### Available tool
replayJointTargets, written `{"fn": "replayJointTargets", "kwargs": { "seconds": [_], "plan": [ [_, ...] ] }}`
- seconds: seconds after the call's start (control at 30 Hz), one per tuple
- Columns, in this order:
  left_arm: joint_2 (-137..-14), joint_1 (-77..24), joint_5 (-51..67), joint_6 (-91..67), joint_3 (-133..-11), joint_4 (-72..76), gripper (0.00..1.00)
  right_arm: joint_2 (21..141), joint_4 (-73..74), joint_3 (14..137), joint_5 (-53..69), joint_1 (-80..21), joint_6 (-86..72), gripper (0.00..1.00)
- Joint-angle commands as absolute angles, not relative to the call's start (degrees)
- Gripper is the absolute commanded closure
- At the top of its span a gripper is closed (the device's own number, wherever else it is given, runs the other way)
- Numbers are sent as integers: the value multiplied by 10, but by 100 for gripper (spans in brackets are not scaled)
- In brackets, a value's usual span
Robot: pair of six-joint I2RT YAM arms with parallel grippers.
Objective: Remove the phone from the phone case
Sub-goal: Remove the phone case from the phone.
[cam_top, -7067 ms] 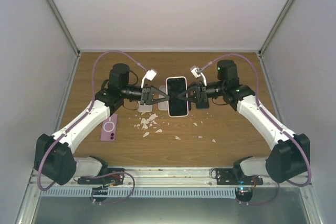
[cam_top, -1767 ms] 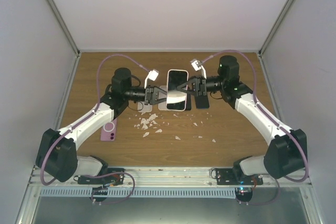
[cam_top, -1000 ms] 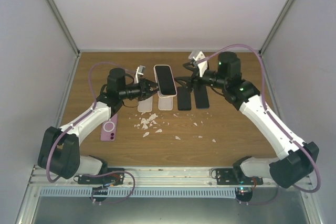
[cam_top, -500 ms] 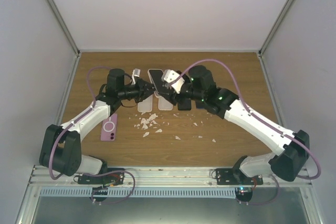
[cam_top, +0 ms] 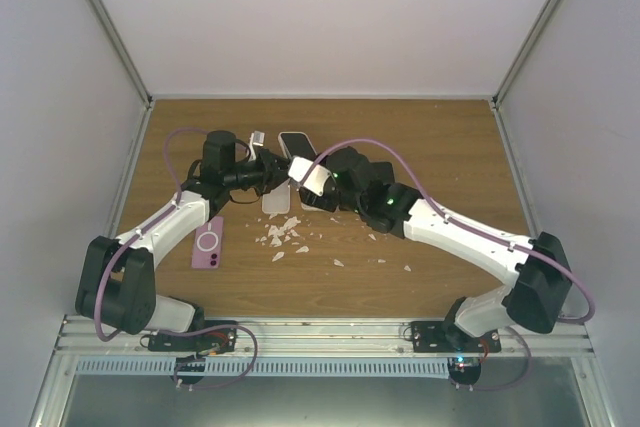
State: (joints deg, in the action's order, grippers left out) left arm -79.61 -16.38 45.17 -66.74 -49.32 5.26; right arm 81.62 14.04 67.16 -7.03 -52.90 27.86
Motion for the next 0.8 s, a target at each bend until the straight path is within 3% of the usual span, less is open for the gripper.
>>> {"fn": "replayJointTargets", "kwargs": {
  "seconds": [0.0, 0.17, 0.43, 0.77],
  "plan": [
    [-793, -162, 464, -672, -502, 111, 100, 829, 91, 667, -138, -538, 300, 37],
    [-794, -162, 466, -673, -502, 112, 100, 839, 83, 670, -157, -538, 305, 40],
    [-797, -167, 500, -694, -494, 145, 100, 845, -19, 624, -243, -545, 381, 55],
    [-800, -187, 548, -697, -488, 166, 100, 850, -140, 565, -287, -559, 465, 61]
  ]
}}
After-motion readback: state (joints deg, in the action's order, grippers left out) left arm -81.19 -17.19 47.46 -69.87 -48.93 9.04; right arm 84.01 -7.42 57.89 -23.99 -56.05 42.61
